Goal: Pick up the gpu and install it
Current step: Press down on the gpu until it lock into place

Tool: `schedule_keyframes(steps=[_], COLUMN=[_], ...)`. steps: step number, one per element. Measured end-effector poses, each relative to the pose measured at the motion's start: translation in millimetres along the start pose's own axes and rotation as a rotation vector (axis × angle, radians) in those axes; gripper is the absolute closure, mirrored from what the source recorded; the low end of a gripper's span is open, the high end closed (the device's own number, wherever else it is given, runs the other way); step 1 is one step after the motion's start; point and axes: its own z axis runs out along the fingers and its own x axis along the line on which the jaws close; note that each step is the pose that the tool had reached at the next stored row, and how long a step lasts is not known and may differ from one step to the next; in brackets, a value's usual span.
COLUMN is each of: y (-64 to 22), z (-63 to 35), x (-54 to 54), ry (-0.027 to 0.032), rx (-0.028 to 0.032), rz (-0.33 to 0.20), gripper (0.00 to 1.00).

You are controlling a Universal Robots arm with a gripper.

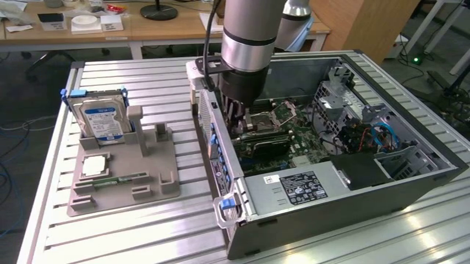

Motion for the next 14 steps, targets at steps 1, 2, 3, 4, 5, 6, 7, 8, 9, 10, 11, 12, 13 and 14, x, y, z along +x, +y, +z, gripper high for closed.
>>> schedule_keyframes(steps=[1, 2, 3, 4, 5, 6, 7, 8, 9, 10, 11, 12, 13, 14], y=[0.1, 0.5, 0.9, 1.4, 1.8, 2.1, 2.4, 2.5, 2.5, 2.6, 2.5, 2.5, 2.5, 2.2], z=[0.1, 0.1, 0.2, 0.3, 0.4, 0.5, 0.6, 0.9, 1.6, 3.0, 4.7, 6.5, 8.0, 8.7], x=[0.2, 0.1, 0.1, 0.2, 0.2, 0.1, 0.2, 0.2, 0.2, 0.2, 0.2, 0.3, 0.3, 0.4], ry=[-0.0001, -0.0001, -0.0001, 0.0000, 0.0000, 0.0000, 0.0001, 0.0001, 0.0001, 0.0002, 0.0002, 0.0002, 0.0000, -0.0001], rx=[-0.0001, -0.0003, -0.0006, -0.0010, -0.0012, -0.0015, -0.0018, -0.0020, -0.0022, -0.0023, -0.0023, -0.0023, -0.0022, -0.0023], rz=[0.000, 0.000, 0.000, 0.000, 0.000, 0.000, 0.000, 0.000, 0.000, 0.000, 0.000, 0.000, 0.000, 0.000], gripper=[0.89, 0.89, 0.89, 0.89, 0.89, 0.89, 0.89, 0.89, 0.89, 0.89, 0.89, 0.89, 0.89, 0.89])
